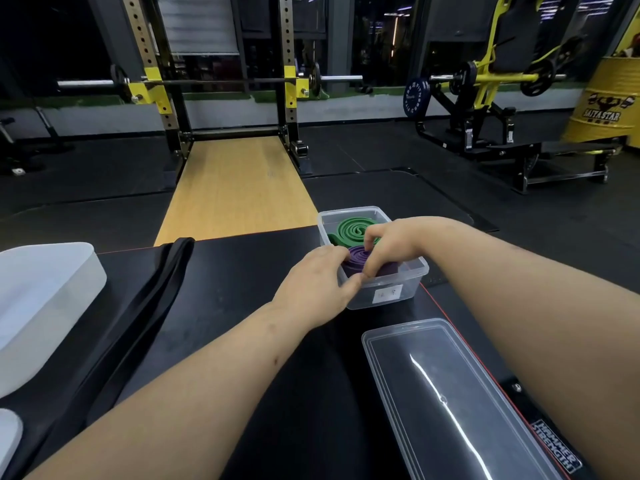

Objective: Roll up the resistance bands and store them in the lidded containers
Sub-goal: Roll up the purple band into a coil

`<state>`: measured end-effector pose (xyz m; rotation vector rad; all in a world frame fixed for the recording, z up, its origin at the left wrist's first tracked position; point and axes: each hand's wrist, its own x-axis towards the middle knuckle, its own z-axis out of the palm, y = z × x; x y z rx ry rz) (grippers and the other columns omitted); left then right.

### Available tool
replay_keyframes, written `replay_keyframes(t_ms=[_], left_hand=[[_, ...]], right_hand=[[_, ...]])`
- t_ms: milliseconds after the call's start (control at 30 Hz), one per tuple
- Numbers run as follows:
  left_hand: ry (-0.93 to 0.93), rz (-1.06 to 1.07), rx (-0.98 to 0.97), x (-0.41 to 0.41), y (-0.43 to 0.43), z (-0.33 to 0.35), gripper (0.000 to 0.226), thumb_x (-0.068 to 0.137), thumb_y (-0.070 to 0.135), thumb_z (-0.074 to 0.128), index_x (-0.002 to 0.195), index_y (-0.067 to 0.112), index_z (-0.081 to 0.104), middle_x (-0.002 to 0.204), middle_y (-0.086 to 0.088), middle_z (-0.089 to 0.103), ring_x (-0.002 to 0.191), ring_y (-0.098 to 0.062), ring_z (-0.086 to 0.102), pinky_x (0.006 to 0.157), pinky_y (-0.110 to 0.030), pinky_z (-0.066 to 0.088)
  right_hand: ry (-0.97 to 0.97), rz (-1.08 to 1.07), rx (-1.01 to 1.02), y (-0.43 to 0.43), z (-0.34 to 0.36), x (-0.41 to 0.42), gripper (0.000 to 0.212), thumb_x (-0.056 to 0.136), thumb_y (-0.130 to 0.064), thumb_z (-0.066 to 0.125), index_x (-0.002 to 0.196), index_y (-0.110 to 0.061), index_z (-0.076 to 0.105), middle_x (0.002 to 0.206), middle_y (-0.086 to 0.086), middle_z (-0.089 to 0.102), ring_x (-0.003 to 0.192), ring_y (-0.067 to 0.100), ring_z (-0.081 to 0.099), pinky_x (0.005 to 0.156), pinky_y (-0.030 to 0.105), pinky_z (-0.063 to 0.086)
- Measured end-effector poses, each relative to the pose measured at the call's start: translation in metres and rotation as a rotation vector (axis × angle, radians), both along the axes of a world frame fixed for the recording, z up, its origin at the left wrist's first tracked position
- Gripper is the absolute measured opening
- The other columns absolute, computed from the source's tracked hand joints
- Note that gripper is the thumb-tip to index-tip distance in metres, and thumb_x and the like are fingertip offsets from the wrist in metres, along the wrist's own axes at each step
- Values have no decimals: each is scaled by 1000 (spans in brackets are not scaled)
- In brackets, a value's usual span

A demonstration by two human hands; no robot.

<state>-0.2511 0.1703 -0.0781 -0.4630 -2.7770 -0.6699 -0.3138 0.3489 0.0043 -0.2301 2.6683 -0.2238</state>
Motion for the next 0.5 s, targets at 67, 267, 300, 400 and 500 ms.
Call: replay_keyframes(t_ms=[67,267,300,400,500], left_hand=[[3,-4,1,-1,0,0,38,96,60,51,116,29,58,112,10,59,106,-10,53,90,-29,48],[46,-11,-2,-3,1,-7,32,96,56,51,106,27,59,105,11,56,99,-9,51,85,-26,46],[54,-17,-5,-3,1,-8,30,96,54,52,105,26,60,105,11,56,100,-9,50,86,-25,45],[72,-23,-13,-4,1,-11,27,97,50,54,101,24,60,104,11,54,100,-8,49,87,-22,42],[71,-25,-29,-5,2,-11,29,98,53,52,100,25,59,103,11,52,99,-8,47,86,-22,41]], right_hand=[[-43,-6,-25,2,2,-1,56,77,-50,85,120,-30,56,102,-4,62,88,12,62,68,28,42],[-3,21,66,-8,-4,-3,56,79,-55,82,121,-31,53,97,-4,62,85,12,58,70,32,41],[16,19,75,-12,-8,-3,52,81,-50,81,119,-30,52,96,-3,60,84,14,57,69,33,41],[70,30,116,-17,-20,-2,44,86,-40,74,119,-28,48,97,-1,54,88,20,53,77,37,42],[57,69,151,-13,-16,2,53,90,-52,70,133,-30,48,98,-6,53,93,20,53,82,36,41]])
